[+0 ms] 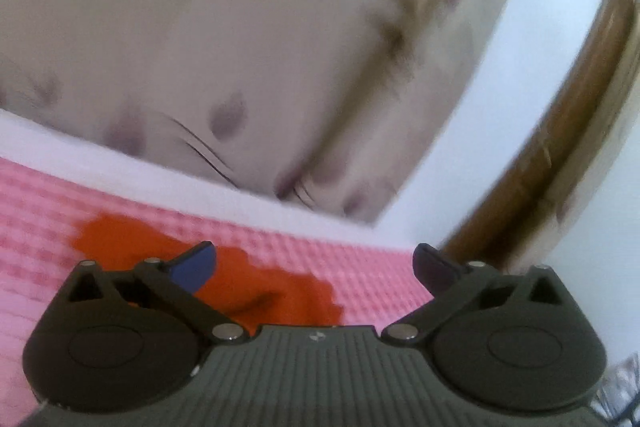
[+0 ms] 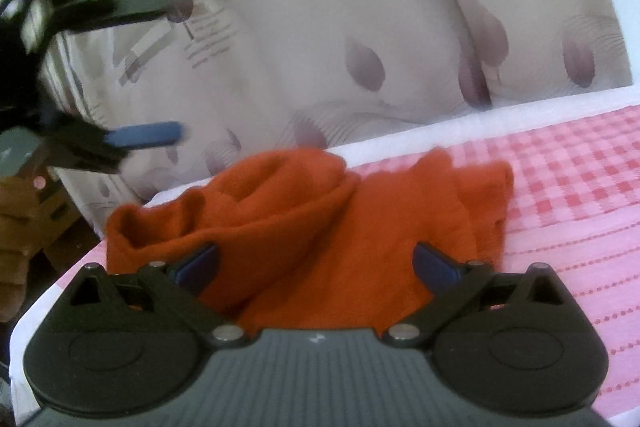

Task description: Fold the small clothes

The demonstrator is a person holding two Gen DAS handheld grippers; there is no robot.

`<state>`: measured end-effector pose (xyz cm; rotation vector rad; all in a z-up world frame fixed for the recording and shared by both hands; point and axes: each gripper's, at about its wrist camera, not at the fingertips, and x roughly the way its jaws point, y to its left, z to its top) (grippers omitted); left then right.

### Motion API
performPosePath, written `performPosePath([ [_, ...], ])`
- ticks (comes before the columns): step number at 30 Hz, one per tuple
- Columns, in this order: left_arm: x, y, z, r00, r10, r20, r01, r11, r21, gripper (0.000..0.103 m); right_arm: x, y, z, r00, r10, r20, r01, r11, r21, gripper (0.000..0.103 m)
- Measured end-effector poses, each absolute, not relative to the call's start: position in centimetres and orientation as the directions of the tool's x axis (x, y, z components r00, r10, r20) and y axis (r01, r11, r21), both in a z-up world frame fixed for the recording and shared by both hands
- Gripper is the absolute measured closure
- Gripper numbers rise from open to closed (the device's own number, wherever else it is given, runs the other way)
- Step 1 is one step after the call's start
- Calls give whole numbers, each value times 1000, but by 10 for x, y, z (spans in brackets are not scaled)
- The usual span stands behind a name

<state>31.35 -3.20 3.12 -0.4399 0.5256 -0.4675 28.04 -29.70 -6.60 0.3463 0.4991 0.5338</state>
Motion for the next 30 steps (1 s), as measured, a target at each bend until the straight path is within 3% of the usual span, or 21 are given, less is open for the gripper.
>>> performPosePath([
  [3,290,-3,10,808,-462,-367,254,834,-489,3,283,-297,-68,726,582,-366,-409,794,450,0],
  [7,281,5,-36,760,-477,-441,265,848,-460,20,297,-304,-70,667,636,-389,-392,743,542,0],
  [12,272,-14,-66,704,-597,-385,381,775,-504,20,305,-320,-64,626,718,-305,-340,603,722,0],
  [15,265,-42,-77,631,-677,-379,483,725,-490,15,324,-320,-66,558,764,-323,-286,543,790,0],
  [20,234,-79,-79,580,-710,-400,649,699,-300,12,348,-291,-51,538,697,-475,-334,693,639,0],
  [22,227,-72,-76,600,-714,-362,652,698,-297,7,353,-270,-44,527,659,-537,-384,748,541,0],
  [25,226,-45,-80,657,-693,-297,582,716,-385,5,360,-247,-39,509,650,-565,-456,760,464,1],
  [26,228,-35,-82,677,-679,-283,549,722,-421,4,365,-240,-38,498,647,-578,-476,760,442,9],
  [28,232,-20,-85,728,-632,-266,480,747,-461,3,375,-228,-39,502,601,-622,-471,793,386,39],
  [29,234,-15,-86,749,-608,-264,449,758,-472,3,378,-225,-38,514,581,-632,-453,809,375,60],
  [30,237,-10,-88,770,-578,-269,412,773,-482,2,380,-227,-39,532,574,-622,-432,816,383,70],
])
